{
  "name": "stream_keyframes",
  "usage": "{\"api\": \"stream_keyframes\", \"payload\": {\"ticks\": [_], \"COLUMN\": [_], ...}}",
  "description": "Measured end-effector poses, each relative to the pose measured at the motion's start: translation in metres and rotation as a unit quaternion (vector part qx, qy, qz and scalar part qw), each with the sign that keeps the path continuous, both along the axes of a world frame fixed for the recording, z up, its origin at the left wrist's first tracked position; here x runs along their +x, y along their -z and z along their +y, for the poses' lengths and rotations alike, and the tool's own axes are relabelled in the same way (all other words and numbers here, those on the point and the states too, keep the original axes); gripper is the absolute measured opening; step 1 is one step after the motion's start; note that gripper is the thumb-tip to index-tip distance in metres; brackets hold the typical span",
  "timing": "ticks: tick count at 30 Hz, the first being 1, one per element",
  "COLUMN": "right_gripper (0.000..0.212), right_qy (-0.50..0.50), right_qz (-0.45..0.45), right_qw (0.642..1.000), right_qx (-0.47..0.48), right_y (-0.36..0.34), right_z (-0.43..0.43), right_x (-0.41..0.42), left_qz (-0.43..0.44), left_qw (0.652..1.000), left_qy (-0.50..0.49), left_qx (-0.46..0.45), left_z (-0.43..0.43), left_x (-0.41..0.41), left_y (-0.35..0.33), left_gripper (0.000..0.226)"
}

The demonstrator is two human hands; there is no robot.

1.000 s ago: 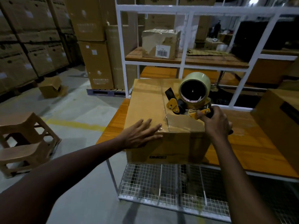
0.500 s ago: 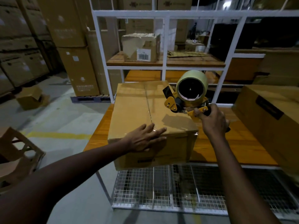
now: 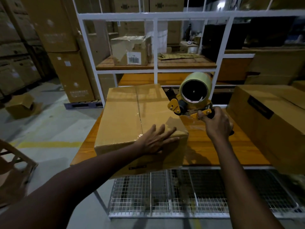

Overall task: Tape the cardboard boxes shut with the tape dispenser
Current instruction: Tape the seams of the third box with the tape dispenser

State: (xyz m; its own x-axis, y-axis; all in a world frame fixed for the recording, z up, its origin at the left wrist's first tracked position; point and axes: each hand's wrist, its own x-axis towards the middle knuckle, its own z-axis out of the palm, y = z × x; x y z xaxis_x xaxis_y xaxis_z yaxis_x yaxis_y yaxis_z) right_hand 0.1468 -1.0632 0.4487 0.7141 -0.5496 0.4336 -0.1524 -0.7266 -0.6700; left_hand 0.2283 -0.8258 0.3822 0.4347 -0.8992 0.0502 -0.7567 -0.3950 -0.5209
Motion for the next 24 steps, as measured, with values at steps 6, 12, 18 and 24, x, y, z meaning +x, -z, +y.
{"api": "stream_keyframes", "payload": {"ticks": [6, 12, 18, 24], "right_gripper": [0.049, 0.049, 0.062, 0.057], "right_qy": [-0.011, -0.036, -0.061, -0.099], "right_qz": [-0.006, -0.016, -0.013, -0.029], "right_qw": [1.000, 0.999, 0.998, 0.995], "right_qx": [-0.003, -0.004, -0.015, -0.005], "right_y": [-0.003, -0.014, -0.027, -0.029], "right_z": [-0.024, -0.051, -0.077, -0.095], "right_x": [0.006, 0.020, 0.032, 0.041], "left_qz": [0.025, 0.017, 0.004, 0.111], "left_qw": [0.999, 0.998, 0.999, 0.948], "left_qy": [0.008, 0.017, -0.040, -0.163], "left_qx": [-0.021, -0.052, -0.024, -0.248], "left_z": [-0.010, -0.033, -0.041, -0.067], "left_x": [-0.007, -0.008, -0.017, -0.053], "left_y": [-0.002, 0.000, 0.009, 0.023], "left_gripper": [0.078, 0.082, 0.098, 0.076]}}
